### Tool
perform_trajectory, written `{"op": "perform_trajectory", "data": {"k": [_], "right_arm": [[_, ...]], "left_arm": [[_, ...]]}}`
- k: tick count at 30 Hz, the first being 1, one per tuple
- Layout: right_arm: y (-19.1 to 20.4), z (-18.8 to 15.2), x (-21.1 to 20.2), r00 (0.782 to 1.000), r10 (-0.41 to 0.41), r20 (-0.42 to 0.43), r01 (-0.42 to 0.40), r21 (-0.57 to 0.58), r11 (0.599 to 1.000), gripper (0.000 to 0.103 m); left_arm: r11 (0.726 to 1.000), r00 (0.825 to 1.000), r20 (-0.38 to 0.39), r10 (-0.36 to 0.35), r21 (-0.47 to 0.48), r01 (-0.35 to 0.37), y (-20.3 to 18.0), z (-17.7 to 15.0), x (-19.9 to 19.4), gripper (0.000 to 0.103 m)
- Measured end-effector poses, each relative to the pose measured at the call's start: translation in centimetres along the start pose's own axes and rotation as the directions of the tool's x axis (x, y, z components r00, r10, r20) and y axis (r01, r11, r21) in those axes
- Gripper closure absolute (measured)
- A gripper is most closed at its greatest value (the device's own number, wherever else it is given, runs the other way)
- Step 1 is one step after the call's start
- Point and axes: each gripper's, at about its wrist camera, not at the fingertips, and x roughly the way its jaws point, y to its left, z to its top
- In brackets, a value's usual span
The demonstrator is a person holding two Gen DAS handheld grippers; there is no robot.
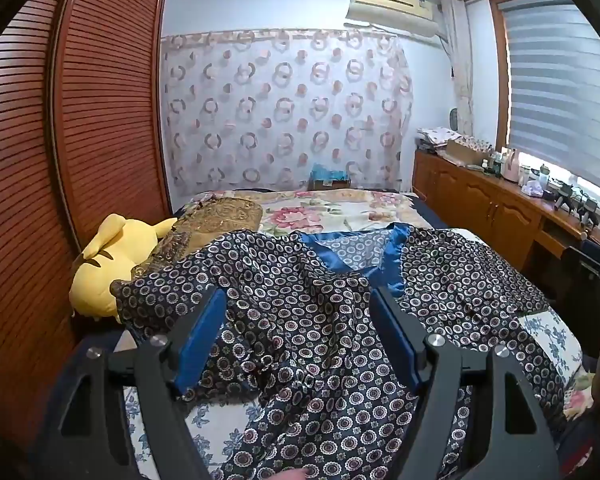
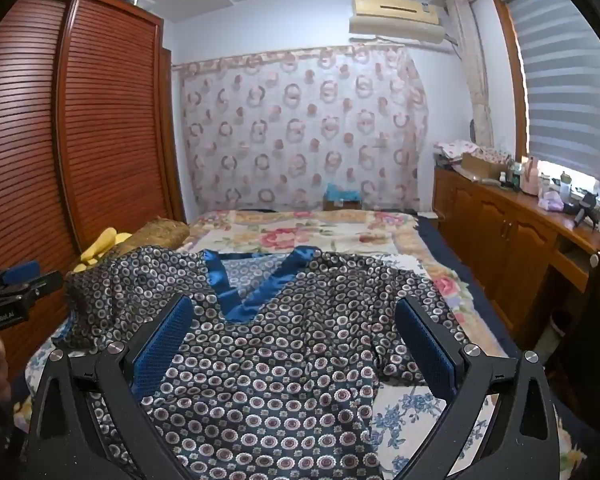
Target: Fold small clothes
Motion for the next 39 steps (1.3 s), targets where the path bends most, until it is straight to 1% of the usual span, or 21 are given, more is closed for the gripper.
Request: {"op": "perform_trajectory", "data": {"k": [8,9,10,13,39], "right_arm": [[0.07,0.03,-0.08,1.0,-0.001,0.0,0.001,0.003,1.0,0.0],[-0.08,-0.04,-0.08,1.0,0.002,-0.001,-0.002,0.006,1.0,0.0],[-0.08,-0.04,-0.06,1.0,0.001,0.0,-0.001,0.007,1.0,0.0],[-0.01,-0.04,-0.03,1.0,0.002,0.001,-0.002,0.009,1.0,0.0],[-0.27,-0.04,-0.26,1.0,0.008,0.007,-0.008,0.015,1.0,0.0]], "left_arm": [[1.0,1.0,0.009,-0.001,-0.017,0.001,0.55,0.12,-0.26,0.028],[1.0,1.0,-0.002,0.002,0.012,-0.002,-0.2,0.04,0.01,0.028],[1.0,1.0,-0.001,0.003,0.013,-0.003,-0.23,0.04,0.03,0.028],[1.0,1.0,0.002,0.0,0.012,0.0,0.19,0.03,-0.03,0.028],[1.0,1.0,0.006,0.006,0.018,-0.006,-0.35,0.03,-0.31,0.028]]}}
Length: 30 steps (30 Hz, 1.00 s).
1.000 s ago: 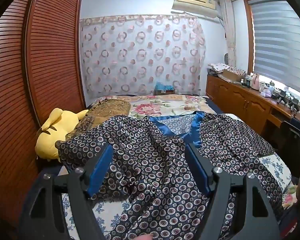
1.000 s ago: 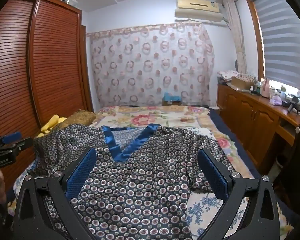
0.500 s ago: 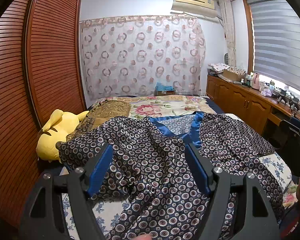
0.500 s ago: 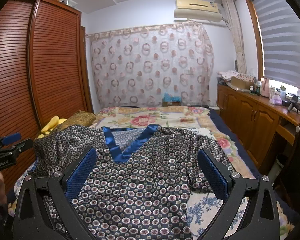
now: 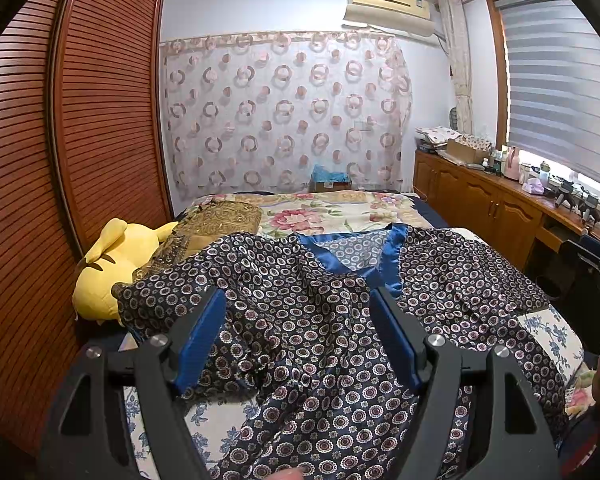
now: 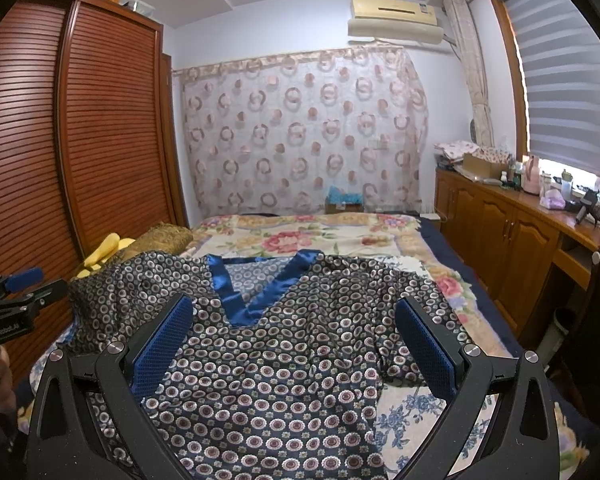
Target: Fold small clothes
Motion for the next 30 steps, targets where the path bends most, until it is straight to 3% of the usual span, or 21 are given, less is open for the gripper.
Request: {"op": "perform_trajectory", "data": {"k": [30], "right_arm": [[-0.02,0.15,-0.26,1.0,0.001,0.003,-0.001,0.002,1.0,0.0]], "left_arm": [[1.0,1.0,0.012,-0.003,0.001,0.003,-0.49,0.57,-0.68,0.028]]}}
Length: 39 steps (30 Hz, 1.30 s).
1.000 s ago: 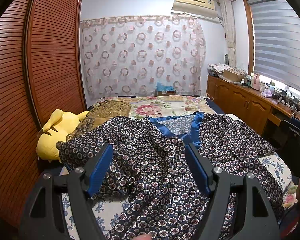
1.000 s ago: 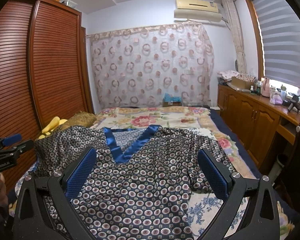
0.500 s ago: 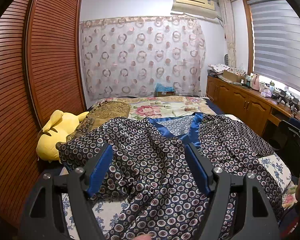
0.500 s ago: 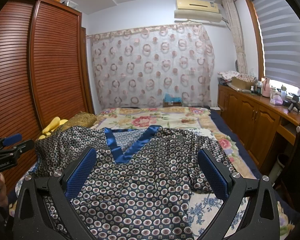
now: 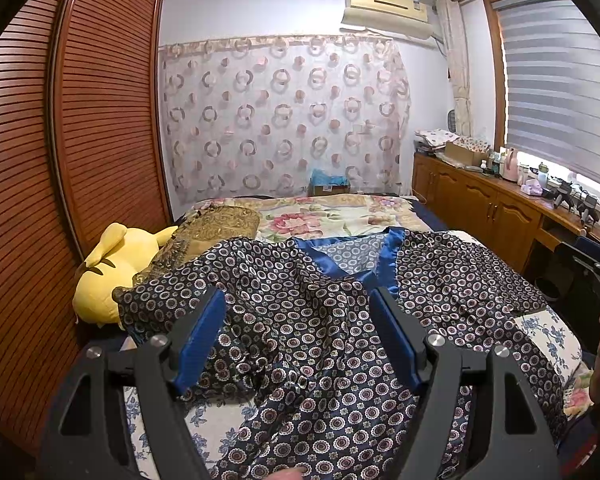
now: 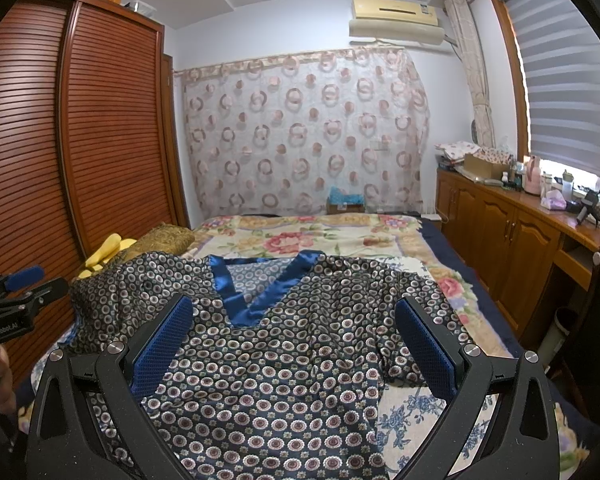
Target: Fold small clothes
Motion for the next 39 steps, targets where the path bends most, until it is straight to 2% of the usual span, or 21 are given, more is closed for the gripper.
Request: {"op": "perform_trajectory", "data": {"k": [24,28,39], "right_arm": [[0.2,0.0,-0.2,1.0,0.006,0.002,-0.006,0.003,1.0,0.0],[1.3,0.2,0.1,1.0,0.016,0.0,-0.016,0.002,1.0,0.0],[2.9,-1.9,3.2,0.997,0.068,-0.022,-0.069,-0.036,0.997,0.0]], "left_arm": [[1.0,1.0,-0.002,-0.007,-0.003,0.007,0.0,-0.1,-0.1,0.028],[1.0,0.999,-0.037,-0.017,-0.017,0.016,0.9,-0.9,0.7,0.028],[0.995,0.986,-0.158,0.048,-0.08,-0.061,7.6,-4.4,4.8,0.028]]}}
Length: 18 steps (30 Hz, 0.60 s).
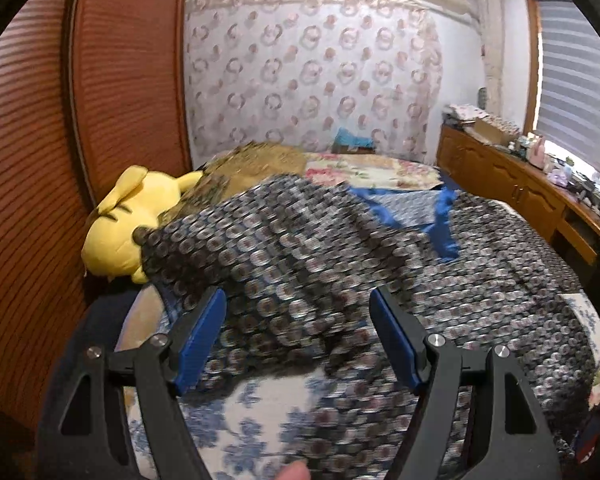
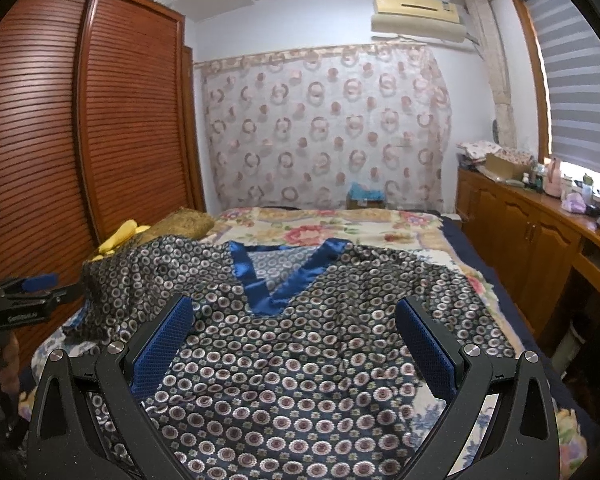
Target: Fold small clothes
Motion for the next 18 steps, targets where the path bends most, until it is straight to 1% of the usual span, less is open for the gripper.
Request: {"op": "perform_trajectory", "data": {"k": [5,9,12,18], "right_arm": [[0.3,-0.8,1.5,0.999,0.038,-0.029,-0.039,-0.009,0.999,0.0],[0.7,-1.4,2.8,0.995,0.082,-0.06,-0.083,-0.023,0.996,0.0],[1.2,-2.0,4.0,0.989,0.115,-0.092,-0.118,-0.027,0.993,0.0],[2.5,-3.3,6.1,0.977,0.152,-0.151,-0.16,-0.042,0.986,0.0]], "left_arm": [[1.0,0.999,-0.035,0.015,-0.018,-0.016,3.0,-0.8,1.5,0.028],[0.999,0.996,-0.093,-0.014,-0.038,0.011,5.2,-1.6,3.3,0.028],[0.998,0.988,-0.149,-0.034,-0.052,0.026,6.2,-2.5,4.4,0.029],[0.998,0.971,-0.238,-0.001,-0.065,-0.015,8.3,-4.1,6.2,0.035]]}}
